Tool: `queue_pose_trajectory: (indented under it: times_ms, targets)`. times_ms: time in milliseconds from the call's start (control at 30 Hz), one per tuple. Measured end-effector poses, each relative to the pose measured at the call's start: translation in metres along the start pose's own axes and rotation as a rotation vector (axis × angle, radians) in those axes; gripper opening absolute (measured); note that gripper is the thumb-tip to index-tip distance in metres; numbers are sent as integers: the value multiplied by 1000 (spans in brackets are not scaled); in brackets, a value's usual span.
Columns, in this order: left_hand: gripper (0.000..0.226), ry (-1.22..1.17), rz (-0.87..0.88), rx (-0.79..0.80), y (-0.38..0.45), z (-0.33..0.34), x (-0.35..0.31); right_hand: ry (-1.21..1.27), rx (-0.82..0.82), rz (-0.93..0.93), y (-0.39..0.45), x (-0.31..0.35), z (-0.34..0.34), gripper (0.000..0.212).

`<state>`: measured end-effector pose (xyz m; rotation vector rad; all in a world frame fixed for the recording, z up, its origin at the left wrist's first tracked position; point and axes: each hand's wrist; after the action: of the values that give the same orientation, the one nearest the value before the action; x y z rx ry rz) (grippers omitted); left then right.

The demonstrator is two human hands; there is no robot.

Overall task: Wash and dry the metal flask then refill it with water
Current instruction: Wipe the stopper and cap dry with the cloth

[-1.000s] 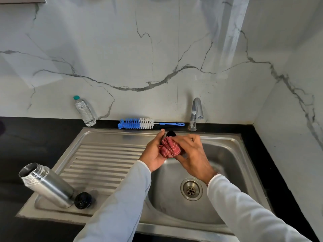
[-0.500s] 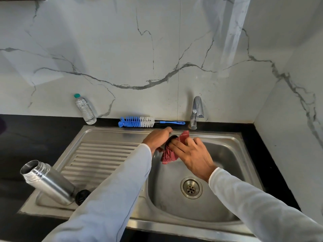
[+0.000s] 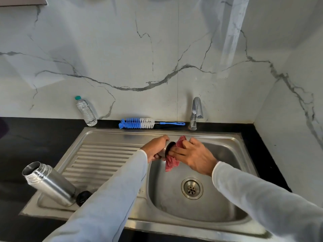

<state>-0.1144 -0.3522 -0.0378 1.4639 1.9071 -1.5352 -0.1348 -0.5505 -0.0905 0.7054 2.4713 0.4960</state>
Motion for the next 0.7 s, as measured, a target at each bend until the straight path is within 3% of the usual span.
queue_pose_trajectory:
  times_ms: [100, 233, 300, 367, 433, 500, 567, 633, 700]
  targets:
    - [72, 95, -153, 167, -4, -12, -7, 99, 23, 52, -4, -7, -2, 44]
    - [97, -99, 14, 277, 13, -17, 12, 544, 54, 308, -4, 4, 4, 25]
    - [90, -72, 196, 216, 16, -12, 24, 873, 26, 644, -1, 15, 4, 25]
    - [73, 7, 399, 30, 16, 3, 36, 1290, -45, 968, 6, 21, -2, 27]
    - [46, -79, 530, -122, 18, 16, 43, 1555, -87, 1064, 12, 26, -7, 21]
    - [41, -180, 560, -151, 20, 20, 43, 1668, -91, 1060, 15, 33, -14, 20]
    - [47, -151, 497, -89, 18, 16, 36, 1558, -80, 1045, 15, 36, -16, 23]
    - [51, -186, 371, -25, 14, 11, 30, 1121, -1, 948, 13, 37, -13, 40]
    - [45, -332, 138, 106, 11, 5, 24, 616, -20, 715, 10, 38, -7, 53]
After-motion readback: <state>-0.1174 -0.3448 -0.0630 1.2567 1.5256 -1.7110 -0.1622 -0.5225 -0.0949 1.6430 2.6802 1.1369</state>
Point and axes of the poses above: each hand's wrist, its own y-axis towards the middle knuckle, its own z-axis out of the palm, x = y × z, and after that the axes turned 2 degrees about z, right-handed
